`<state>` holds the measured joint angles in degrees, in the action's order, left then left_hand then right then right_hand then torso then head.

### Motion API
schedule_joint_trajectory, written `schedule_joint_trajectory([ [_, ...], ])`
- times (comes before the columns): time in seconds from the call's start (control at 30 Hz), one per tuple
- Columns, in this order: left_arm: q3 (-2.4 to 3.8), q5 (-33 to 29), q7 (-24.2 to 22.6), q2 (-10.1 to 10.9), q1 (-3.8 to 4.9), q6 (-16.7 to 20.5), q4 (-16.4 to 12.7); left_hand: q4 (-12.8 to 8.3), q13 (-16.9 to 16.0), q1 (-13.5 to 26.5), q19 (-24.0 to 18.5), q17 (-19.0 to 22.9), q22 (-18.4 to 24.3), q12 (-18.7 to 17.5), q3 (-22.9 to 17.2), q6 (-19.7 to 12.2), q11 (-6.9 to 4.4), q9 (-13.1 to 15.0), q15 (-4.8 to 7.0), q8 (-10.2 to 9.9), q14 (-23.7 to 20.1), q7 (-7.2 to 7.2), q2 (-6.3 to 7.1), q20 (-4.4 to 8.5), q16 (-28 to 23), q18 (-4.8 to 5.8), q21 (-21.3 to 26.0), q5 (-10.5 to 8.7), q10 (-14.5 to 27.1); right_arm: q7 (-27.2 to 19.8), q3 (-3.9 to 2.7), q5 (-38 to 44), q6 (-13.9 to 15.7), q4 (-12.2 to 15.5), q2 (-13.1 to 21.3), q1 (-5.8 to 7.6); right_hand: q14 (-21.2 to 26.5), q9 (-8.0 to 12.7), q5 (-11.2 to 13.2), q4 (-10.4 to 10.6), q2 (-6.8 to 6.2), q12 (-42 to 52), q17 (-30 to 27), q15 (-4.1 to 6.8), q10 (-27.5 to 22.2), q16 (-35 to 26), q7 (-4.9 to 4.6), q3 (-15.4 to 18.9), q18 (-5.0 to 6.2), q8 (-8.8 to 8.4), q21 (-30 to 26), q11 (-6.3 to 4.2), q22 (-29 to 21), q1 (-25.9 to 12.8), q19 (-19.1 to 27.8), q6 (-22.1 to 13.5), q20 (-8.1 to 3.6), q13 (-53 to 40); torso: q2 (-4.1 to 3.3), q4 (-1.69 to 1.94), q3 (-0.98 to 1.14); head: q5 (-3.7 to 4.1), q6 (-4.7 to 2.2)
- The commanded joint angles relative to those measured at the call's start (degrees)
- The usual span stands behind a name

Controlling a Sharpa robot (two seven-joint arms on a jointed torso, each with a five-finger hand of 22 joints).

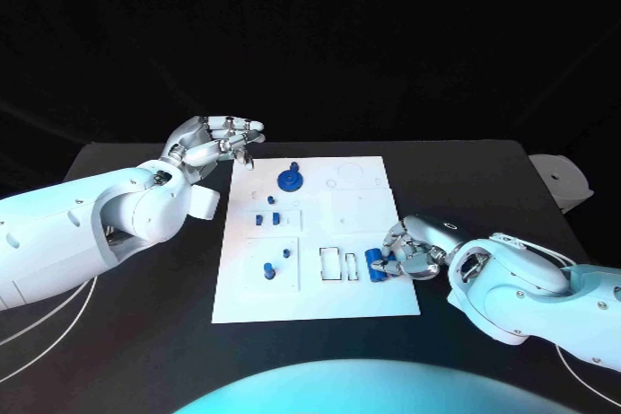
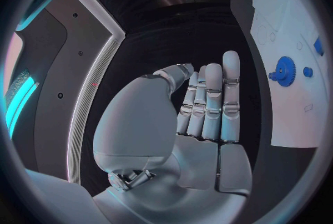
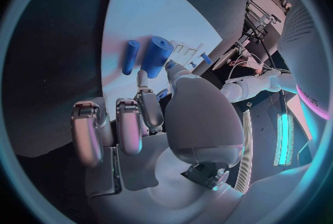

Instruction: Assemble the parts on the task board

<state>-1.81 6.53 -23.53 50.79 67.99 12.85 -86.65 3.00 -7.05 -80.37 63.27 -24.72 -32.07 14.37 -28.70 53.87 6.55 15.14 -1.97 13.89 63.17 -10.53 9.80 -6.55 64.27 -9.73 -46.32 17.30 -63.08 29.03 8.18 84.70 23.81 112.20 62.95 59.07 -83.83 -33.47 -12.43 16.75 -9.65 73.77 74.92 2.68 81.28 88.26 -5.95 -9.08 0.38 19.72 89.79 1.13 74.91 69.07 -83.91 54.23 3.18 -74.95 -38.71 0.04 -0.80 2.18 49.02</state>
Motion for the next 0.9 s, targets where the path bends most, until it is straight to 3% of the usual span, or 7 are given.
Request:
schedule_joint_trajectory([
  [0.03, 0.03, -0.2, -0.8, 0.0, 0.03, -0.3, -0.2, -0.2, -0.1, 0.2, -0.2, 0.1, -0.1, 0.3, -0.2, -0.3, -0.09, 0.1, 0.20, 0.3, -0.3, -0.14, -0.59, 0.01, 0.0, -0.83, 0.0, 0.23, 0.5, 0.6, 0.02, 1.7, -1.5, -0.4, -0.7, -0.30, -5.4, -0.1, -0.3, 0.0, 0.01, 0.3, 10.9, 0.18, 0.4, 0.2, 0.39, 0.4, -0.38, 0.26, 0.2, -0.06, 15.1, -0.6, -6.1, 0.1, -0.11, -3.1, 0.00, 0.02, 0.01, -0.06, 0.00],
  [0.5, 0.03, -0.2, -0.8, 0.1, 0.03, -0.6, -0.3, 0.1, -0.1, 0.7, -0.2, 0.1, -0.1, 0.5, 0.0, -0.4, -0.04, 0.1, 0.13, 0.3, -0.3, -0.18, -0.46, -0.06, 0.0, -0.80, 0.1, 0.19, 0.6, 1.4, 0.05, 5.6, -3.3, -2.5, -3.7, -1.93, -5.3, -0.2, -0.1, -0.1, 0.34, 0.7, 10.7, 0.29, 0.7, 0.1, 0.59, 0.8, -0.38, 0.57, 0.2, -0.22, 15.1, -0.5, -6.1, 0.6, -0.17, -3.5, -0.02, 0.03, -0.06, -0.14, 0.21],
  [0.9, 0.03, -0.2, -0.5, 0.1, 0.03, -0.7, -0.4, 0.1, -0.1, 0.7, -0.2, 0.1, -0.1, 0.5, 0.0, -0.4, -0.04, 0.1, 0.13, 0.3, -0.3, -0.18, -0.46, -0.06, 0.0, -0.80, 0.1, 0.19, 0.6, 1.9, 0.05, 6.8, -0.8, -2.7, -4.4, -2.48, -5.3, -0.4, -1.1, -0.2, 1.53, 1.3, 10.7, 0.58, 1.1, 0.1, 0.90, 0.8, -0.38, 0.83, 0.2, -0.54, 15.1, 1.4, -6.1, 1.2, -0.42, -4.2, 0.01, -0.06, -0.05, -0.22, 0.15],
])
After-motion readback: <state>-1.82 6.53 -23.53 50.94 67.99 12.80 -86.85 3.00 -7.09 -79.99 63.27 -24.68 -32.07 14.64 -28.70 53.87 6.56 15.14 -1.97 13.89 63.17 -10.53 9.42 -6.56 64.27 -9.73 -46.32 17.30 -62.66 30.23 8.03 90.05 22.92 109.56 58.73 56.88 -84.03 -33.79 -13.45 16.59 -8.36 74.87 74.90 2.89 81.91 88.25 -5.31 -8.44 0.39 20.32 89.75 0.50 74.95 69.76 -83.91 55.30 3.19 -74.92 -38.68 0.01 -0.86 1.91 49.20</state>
